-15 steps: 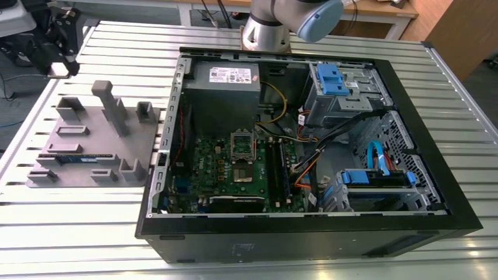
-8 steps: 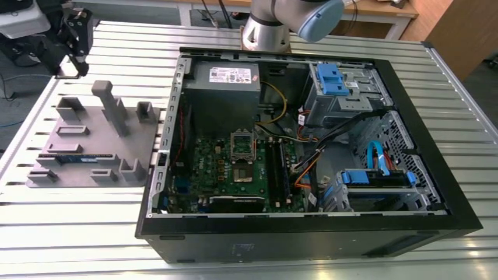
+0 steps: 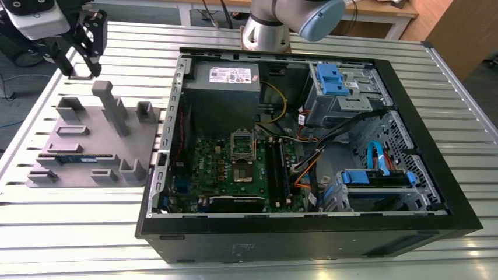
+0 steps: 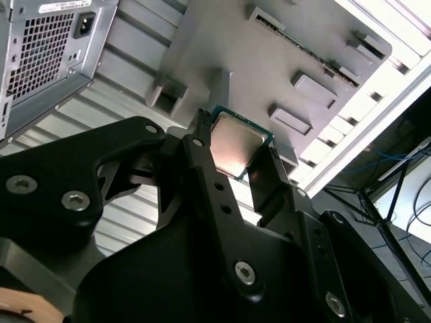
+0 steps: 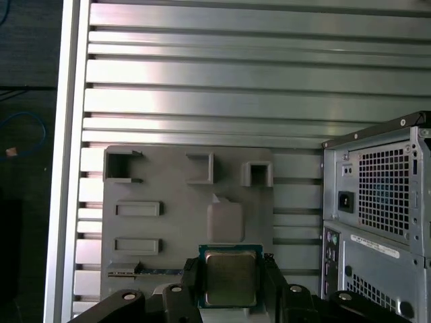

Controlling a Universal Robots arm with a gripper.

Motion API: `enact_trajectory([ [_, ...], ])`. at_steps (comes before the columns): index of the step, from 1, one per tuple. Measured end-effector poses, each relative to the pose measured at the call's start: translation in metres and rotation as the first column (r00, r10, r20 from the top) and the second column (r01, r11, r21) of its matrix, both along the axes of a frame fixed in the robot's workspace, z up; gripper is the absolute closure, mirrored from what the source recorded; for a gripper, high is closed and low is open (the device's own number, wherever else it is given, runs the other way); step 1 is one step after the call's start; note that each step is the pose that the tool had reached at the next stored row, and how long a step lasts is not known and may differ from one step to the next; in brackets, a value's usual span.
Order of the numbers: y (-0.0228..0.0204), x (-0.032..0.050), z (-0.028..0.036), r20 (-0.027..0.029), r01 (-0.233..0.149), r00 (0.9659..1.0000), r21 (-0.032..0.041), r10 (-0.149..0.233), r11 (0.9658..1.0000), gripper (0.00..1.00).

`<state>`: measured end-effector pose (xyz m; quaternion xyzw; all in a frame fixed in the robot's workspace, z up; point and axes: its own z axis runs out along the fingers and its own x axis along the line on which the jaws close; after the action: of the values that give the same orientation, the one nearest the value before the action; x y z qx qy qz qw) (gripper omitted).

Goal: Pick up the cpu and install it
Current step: 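Pick up the cpu and move it towards the insertion slot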

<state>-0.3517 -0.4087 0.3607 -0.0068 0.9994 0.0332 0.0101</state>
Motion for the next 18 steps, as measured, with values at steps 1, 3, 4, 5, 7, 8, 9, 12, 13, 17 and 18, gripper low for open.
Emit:
enact_trajectory([
  [1,0.0000,0.0021,0.0000,0.0000,0.000,1.0000,0.0000,0.000,1.0000,0.53],
  [3,0.0000,0.0066,-0.0001,0.0000,0.000,1.0000,0.0000,0.000,1.0000,0.53],
  [4,0.0000,0.0088,-0.0001,0.0000,0.000,1.0000,0.0000,0.000,1.0000,0.53],
  [5,0.0000,0.0111,-0.0001,0.0000,0.000,1.0000,0.0000,0.000,1.0000,0.53],
  [7,0.0000,0.0156,-0.0001,0.0000,0.000,1.0000,-0.0001,0.000,1.0000,0.53],
  [8,0.0000,0.0178,-0.0001,0.0000,0.000,1.0000,0.0000,0.000,1.0000,0.53],
  [9,0.0000,0.0199,-0.0001,0.0000,0.000,1.0000,0.0000,0.000,1.0000,0.53],
  [12,0.0000,0.0258,-0.0002,0.0000,0.000,1.0000,0.0000,0.000,1.0000,0.53],
  [13,0.0000,0.0277,-0.0002,0.0001,0.000,1.0000,0.0000,0.000,1.0000,0.53],
  [17,0.0000,0.0352,-0.0002,0.0000,0.000,1.0000,0.0000,0.000,1.0000,0.53],
  [18,0.0000,0.0369,-0.0002,0.0000,0.000,1.0000,0.0000,0.000,1.0000,0.53],
])
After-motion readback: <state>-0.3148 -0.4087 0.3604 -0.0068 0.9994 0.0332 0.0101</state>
